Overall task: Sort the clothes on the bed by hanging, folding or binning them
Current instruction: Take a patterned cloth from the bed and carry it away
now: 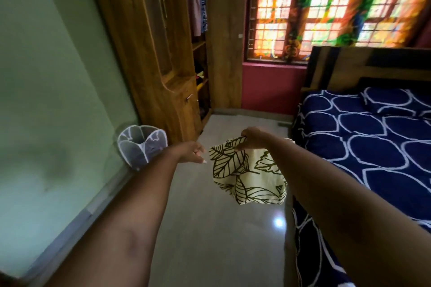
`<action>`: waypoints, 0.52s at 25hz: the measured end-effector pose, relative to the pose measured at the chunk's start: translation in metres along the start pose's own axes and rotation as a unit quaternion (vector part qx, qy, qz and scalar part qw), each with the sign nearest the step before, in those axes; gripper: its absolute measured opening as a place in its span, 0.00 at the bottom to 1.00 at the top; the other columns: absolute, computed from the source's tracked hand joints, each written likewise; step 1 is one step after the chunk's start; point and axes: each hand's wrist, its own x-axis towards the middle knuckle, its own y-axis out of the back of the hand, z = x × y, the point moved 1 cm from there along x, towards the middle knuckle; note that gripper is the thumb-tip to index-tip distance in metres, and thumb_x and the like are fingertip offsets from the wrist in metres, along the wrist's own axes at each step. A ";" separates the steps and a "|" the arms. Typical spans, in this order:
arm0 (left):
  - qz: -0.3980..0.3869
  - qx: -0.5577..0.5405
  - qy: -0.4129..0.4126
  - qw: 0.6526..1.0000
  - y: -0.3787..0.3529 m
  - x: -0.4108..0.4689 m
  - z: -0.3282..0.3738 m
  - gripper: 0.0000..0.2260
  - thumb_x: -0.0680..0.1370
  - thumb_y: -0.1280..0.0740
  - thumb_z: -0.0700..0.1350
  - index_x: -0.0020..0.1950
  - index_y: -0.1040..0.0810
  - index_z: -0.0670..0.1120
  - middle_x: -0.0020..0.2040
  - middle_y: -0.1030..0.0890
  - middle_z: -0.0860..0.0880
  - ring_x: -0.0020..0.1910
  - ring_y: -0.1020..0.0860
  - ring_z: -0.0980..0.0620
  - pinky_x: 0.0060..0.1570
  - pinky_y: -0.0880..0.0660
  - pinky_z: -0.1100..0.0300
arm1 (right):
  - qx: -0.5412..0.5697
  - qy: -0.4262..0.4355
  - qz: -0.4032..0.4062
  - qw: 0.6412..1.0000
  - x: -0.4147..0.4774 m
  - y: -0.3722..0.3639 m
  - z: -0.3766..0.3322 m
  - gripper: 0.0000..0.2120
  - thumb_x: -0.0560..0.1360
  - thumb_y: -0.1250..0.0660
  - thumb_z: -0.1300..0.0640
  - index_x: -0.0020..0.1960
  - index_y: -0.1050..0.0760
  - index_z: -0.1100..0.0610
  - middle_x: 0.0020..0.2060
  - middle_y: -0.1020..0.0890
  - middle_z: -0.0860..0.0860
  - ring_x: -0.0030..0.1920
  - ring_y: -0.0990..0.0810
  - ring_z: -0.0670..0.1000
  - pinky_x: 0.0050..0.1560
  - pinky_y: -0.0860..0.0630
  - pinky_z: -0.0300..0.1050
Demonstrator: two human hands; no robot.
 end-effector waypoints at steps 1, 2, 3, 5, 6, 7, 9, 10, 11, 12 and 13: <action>-0.011 0.017 -0.013 1.000 0.003 0.027 0.010 0.21 0.74 0.27 0.49 0.65 0.26 0.48 0.59 0.22 0.47 0.55 0.24 0.50 0.53 0.27 0.58 | -0.001 -0.019 0.003 1.000 0.013 0.009 0.019 0.23 0.72 0.29 0.44 0.58 0.25 0.59 0.45 0.26 0.51 0.46 0.27 0.50 0.45 0.30 0.44; -0.020 0.031 -0.023 0.999 0.007 0.057 0.020 0.22 0.74 0.28 0.50 0.66 0.27 0.48 0.59 0.22 0.48 0.56 0.25 0.50 0.53 0.28 0.58 | -0.005 -0.039 0.009 0.999 0.027 0.019 0.038 0.23 0.72 0.29 0.44 0.58 0.25 0.58 0.45 0.26 0.51 0.46 0.27 0.50 0.45 0.30 0.44; -0.024 0.036 -0.033 0.999 0.012 0.087 0.031 0.22 0.74 0.28 0.50 0.66 0.27 0.47 0.59 0.23 0.48 0.56 0.25 0.50 0.53 0.28 0.58 | -0.010 -0.060 0.016 0.998 0.041 0.031 0.059 0.23 0.72 0.29 0.43 0.59 0.26 0.58 0.46 0.25 0.51 0.46 0.27 0.50 0.44 0.30 0.44; -0.032 0.039 -0.050 0.997 0.020 0.148 0.055 0.21 0.74 0.28 0.50 0.64 0.25 0.48 0.58 0.21 0.48 0.56 0.24 0.49 0.57 0.27 0.56 | -0.014 -0.094 0.031 0.995 0.071 0.055 0.100 0.25 0.72 0.30 0.42 0.61 0.26 0.58 0.51 0.23 0.54 0.48 0.26 0.52 0.46 0.29 0.45; -0.031 0.048 -0.060 0.997 0.026 0.178 0.068 0.20 0.73 0.27 0.51 0.63 0.24 0.48 0.56 0.21 0.48 0.56 0.23 0.49 0.58 0.27 0.55 | -0.014 -0.106 0.041 0.993 0.086 0.070 0.119 0.27 0.72 0.30 0.42 0.63 0.27 0.59 0.55 0.23 0.55 0.51 0.25 0.53 0.48 0.28 0.46; -0.031 0.061 -0.070 0.995 0.032 0.202 0.081 0.19 0.73 0.28 0.52 0.62 0.24 0.49 0.55 0.20 0.49 0.55 0.23 0.50 0.58 0.26 0.54 | -0.007 -0.118 0.050 0.992 0.099 0.084 0.135 0.29 0.71 0.30 0.42 0.64 0.27 0.59 0.58 0.23 0.55 0.55 0.25 0.55 0.52 0.26 0.47; -0.035 0.084 -0.096 0.991 0.043 0.250 0.111 0.18 0.73 0.28 0.53 0.61 0.23 0.50 0.52 0.20 0.51 0.53 0.23 0.52 0.57 0.26 0.55 | 0.002 -0.130 0.068 0.989 0.125 0.109 0.166 0.29 0.71 0.29 0.42 0.66 0.27 0.57 0.60 0.23 0.54 0.59 0.24 0.56 0.58 0.26 0.49; -0.036 0.089 -0.112 0.989 0.049 0.274 0.127 0.18 0.74 0.28 0.53 0.61 0.23 0.50 0.52 0.20 0.52 0.52 0.23 0.52 0.56 0.26 0.56 | 0.002 -0.135 0.076 0.988 0.138 0.121 0.182 0.28 0.71 0.29 0.43 0.66 0.27 0.56 0.60 0.22 0.54 0.58 0.24 0.55 0.58 0.25 0.48; -0.037 0.091 -0.130 0.987 0.054 0.297 0.143 0.18 0.74 0.28 0.52 0.62 0.23 0.50 0.52 0.20 0.52 0.52 0.23 0.53 0.55 0.27 0.57 | 0.004 -0.143 0.082 0.986 0.150 0.132 0.196 0.26 0.72 0.30 0.43 0.65 0.26 0.56 0.59 0.22 0.53 0.58 0.24 0.55 0.57 0.26 0.48; -0.039 0.097 -0.147 0.984 0.059 0.319 0.157 0.18 0.74 0.28 0.52 0.62 0.23 0.50 0.53 0.20 0.52 0.53 0.23 0.53 0.55 0.27 0.58 | 0.007 -0.152 0.089 0.984 0.162 0.141 0.210 0.24 0.73 0.30 0.44 0.64 0.26 0.56 0.58 0.22 0.53 0.57 0.23 0.55 0.55 0.25 0.48; -0.042 0.108 -0.163 0.980 0.063 0.341 0.169 0.17 0.74 0.28 0.51 0.62 0.23 0.50 0.53 0.20 0.52 0.53 0.23 0.53 0.55 0.27 0.58 | 0.010 -0.162 0.093 0.982 0.173 0.149 0.222 0.23 0.73 0.31 0.44 0.62 0.26 0.57 0.57 0.21 0.53 0.56 0.23 0.54 0.54 0.25 0.48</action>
